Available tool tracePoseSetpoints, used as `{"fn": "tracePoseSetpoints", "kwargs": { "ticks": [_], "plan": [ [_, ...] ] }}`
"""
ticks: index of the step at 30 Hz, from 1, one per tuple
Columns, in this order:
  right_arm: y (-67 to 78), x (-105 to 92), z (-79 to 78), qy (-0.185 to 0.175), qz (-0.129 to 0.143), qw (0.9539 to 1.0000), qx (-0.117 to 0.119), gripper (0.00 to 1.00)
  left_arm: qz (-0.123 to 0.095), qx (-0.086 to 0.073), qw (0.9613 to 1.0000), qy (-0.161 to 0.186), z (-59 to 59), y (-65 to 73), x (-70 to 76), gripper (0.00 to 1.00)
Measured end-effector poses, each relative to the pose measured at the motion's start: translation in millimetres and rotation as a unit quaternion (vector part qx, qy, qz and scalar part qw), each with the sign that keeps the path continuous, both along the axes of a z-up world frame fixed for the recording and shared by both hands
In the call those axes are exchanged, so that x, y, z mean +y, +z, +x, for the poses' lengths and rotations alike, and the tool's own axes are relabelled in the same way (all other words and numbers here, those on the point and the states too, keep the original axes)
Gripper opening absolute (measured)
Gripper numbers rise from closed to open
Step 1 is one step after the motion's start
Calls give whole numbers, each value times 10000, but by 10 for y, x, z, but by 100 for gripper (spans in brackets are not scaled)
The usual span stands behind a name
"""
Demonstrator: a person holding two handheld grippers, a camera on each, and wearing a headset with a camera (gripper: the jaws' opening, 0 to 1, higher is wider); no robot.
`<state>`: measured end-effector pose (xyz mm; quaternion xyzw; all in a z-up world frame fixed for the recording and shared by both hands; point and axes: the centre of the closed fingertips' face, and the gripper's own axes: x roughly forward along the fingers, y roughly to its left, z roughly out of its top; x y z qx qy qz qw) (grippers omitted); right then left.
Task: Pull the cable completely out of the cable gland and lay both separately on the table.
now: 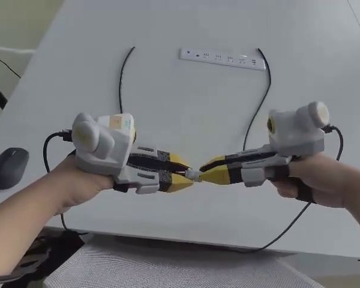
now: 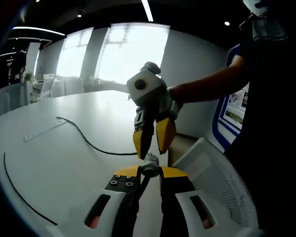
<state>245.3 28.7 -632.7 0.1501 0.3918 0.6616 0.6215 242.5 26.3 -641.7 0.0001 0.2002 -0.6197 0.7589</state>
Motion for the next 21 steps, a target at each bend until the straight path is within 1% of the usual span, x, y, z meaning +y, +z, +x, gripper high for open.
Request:
{"fn": "tracePoseSetpoints", "kwargs": {
  "ticks": [2,3,5,6,9,11,14,16,18,19,20,21],
  "plan": [
    [-29,-4,20,33,-101,9999,-34,11,4,-2,10000,13,6,12,-4,15],
    [-30,-3,8,95,-107,9999,3,10,-10,-17,10000,17,9,25,-10,15],
    [-21,-1,-53,226,-91,9991,344,11,-35,-35,10000,27,16,45,-21,15],
    [-27,6,-39,216,-64,9992,329,11,-32,-45,10000,13,14,51,-28,15],
    [-16,6,-49,250,9,9979,599,11,-1,-81,10000,-23,6,64,-47,15],
    [-13,7,-83,345,80,9970,693,11,8,-95,9999,-90,-16,71,-64,15],
    [-45,1,-136,474,23,9947,917,11,76,-137,9997,-204,-51,69,-85,15],
    [-64,1,-163,574,-9,9942,912,10,97,-148,9995,-263,-66,65,-98,15],
    [-85,-1,-203,698,-116,9925,1001,10,133,-150,9993,-326,-76,54,-112,15],
    [-89,-2,-205,731,-146,9923,990,10,153,-159,9991,-349,-81,47,-117,15],
    [-93,-10,-202,764,-151,9933,859,9,172,-161,9991,-356,-79,38,-115,15],
    [-90,-14,-202,776,-144,9934,838,9,167,-148,9991,-356,-77,37,-114,15]
  ]
}}
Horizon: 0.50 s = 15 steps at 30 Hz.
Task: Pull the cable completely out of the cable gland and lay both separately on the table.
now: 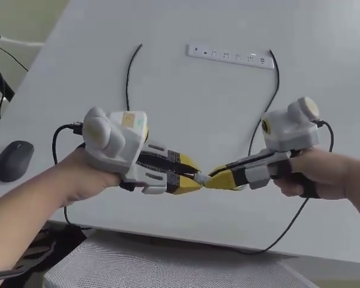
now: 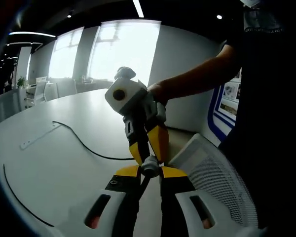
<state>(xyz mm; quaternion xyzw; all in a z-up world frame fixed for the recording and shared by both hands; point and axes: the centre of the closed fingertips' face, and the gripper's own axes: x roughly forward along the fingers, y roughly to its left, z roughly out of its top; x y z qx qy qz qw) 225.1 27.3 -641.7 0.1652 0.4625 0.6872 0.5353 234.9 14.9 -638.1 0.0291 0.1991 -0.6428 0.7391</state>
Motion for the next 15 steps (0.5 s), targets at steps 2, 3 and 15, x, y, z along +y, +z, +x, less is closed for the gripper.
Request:
{"fn": "tracePoseSetpoints", "kwargs": {
  "ticks": [2,3,15],
  "plan": [
    [5,-9,30,-17,30,9999,-129,9,-23,11,10000,32,18,6,3,15],
    [12,-8,42,-27,65,9997,-253,9,-40,34,10000,61,31,11,7,15],
    [4,21,91,97,-195,9730,-2297,8,-213,436,9984,276,99,-6,46,15]
  ]
}}
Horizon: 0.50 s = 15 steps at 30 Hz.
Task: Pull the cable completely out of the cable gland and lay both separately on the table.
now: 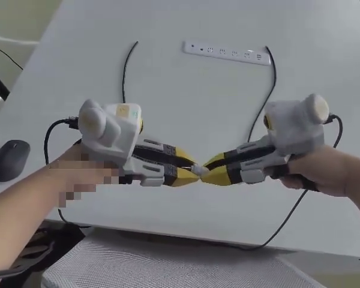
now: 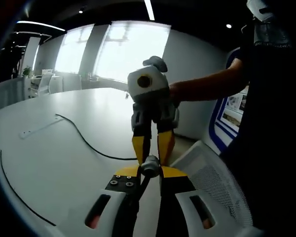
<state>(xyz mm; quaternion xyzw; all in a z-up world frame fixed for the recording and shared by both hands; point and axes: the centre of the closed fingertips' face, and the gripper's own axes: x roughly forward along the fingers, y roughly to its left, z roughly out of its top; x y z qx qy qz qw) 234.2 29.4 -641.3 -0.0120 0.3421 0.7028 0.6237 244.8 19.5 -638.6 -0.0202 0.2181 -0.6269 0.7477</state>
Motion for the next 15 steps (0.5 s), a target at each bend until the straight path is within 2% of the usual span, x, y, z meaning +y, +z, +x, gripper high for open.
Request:
{"fn": "tracePoseSetpoints", "kwargs": {
  "ticks": [1,5,7,8,12,15],
  "plan": [
    [-6,1,12,39,-86,9994,-347,8,-21,18,10000,31,8,-8,7,15],
    [-22,10,0,142,-390,9925,-1151,8,-82,61,9999,65,1,-15,11,15],
    [-36,10,14,171,-469,9883,-1445,8,-130,167,9997,115,2,-23,17,15],
    [-40,11,22,191,-539,9845,-1659,8,-149,191,9996,132,-3,-14,15,15],
    [-44,12,50,235,-747,9707,-2271,8,-272,308,9989,236,7,-11,34,15],
    [-48,19,55,255,-810,9630,-2557,8,-337,356,9984,285,10,-2,43,15]
  ]
}}
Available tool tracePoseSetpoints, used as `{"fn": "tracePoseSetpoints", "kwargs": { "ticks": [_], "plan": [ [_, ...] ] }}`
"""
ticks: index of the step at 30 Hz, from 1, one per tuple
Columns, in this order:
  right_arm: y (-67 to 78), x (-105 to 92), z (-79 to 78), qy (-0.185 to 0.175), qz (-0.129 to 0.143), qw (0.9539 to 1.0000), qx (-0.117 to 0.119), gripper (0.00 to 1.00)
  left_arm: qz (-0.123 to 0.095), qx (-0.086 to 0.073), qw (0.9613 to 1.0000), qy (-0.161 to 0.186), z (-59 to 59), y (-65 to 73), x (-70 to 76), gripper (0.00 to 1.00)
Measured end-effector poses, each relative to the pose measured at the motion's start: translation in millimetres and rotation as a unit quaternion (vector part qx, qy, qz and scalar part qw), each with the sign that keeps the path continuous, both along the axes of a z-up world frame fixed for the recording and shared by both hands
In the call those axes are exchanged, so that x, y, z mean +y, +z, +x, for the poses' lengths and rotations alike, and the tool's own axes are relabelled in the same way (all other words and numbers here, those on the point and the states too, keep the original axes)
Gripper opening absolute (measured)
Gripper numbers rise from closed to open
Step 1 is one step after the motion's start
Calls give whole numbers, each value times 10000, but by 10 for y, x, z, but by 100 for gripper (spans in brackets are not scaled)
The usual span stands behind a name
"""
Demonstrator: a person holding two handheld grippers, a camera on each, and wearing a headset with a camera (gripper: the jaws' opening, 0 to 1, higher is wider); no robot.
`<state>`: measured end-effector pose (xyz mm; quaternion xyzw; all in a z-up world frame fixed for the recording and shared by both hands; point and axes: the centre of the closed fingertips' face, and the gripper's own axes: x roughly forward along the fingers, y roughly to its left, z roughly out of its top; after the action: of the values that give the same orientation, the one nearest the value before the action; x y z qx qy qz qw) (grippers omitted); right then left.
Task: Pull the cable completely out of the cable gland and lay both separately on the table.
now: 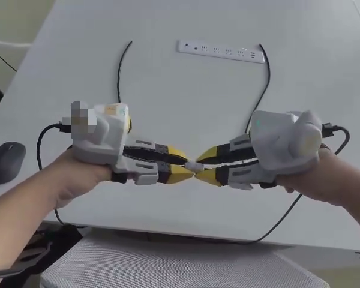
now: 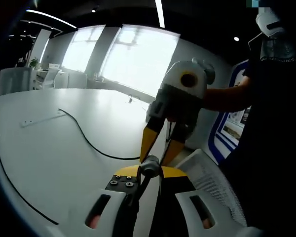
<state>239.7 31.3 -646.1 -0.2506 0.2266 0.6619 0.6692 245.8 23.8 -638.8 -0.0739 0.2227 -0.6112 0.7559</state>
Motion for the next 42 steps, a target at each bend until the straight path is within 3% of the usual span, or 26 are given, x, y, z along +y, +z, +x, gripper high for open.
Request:
{"fn": "tracePoseSetpoints", "kwargs": {
  "ticks": [1,5,8,13,15,17,21,23,24,26,29,30,31,33,36,39,41,42],
  "plan": [
    [-1,2,-7,24,-24,10000,-89,8,-48,93,9999,27,-3,1,3,15],
    [8,13,30,70,-140,9974,-701,8,-113,223,9996,132,19,7,13,15],
    [-4,19,7,86,-184,9961,-860,9,-118,241,9996,133,17,7,12,15],
    [-28,11,10,52,-230,9959,-875,9,-49,233,9997,88,-1,-19,1,15],
    [-37,6,-1,5,-220,9973,-699,9,-30,239,9997,51,-16,-30,-3,15],
    [-25,10,8,18,-173,9970,-751,9,-42,240,9997,67,-11,-25,1,15],
    [-17,13,6,-45,-103,9984,-548,10,-50,186,9998,23,-21,-14,0,15],
    [-16,12,18,-148,-30,9993,-340,10,-72,155,9999,11,-22,1,-2,15],
    [-12,6,29,-319,44,9995,-74,11,-80,135,9999,13,-19,7,-1,15],
    [-5,-19,37,-417,103,9988,226,13,-89,118,9999,17,-13,14,1,15],
    [36,-56,64,-594,307,9945,804,14,-95,110,9999,5,-12,19,2,15],
    [75,-65,50,-695,418,9896,1184,17,-94,97,9999,-2,-14,21,2,15],
    [103,-71,60,-707,518,9868,1359,19,-95,77,9999,-10,-16,25,1,15],
    [190,-72,28,-763,783,9714,2108,19,-98,64,9999,-28,-19,28,0,15],
    [221,-101,108,-955,925,9553,2640,18,-133,-23,9999,-76,-25,61,-11,15],
    [252,-92,126,-1028,1150,9325,3267,26,-154,-80,9998,-102,-19,75,-15,15],
    [255,-86,130,-998,1217,9220,3538,27,-159,-138,9997,-121,-13,85,-19,15],
    [268,-78,99,-951,1252,9118,3793,24,-161,-191,9996,-141,-13,92,-22,15]
  ]
}}
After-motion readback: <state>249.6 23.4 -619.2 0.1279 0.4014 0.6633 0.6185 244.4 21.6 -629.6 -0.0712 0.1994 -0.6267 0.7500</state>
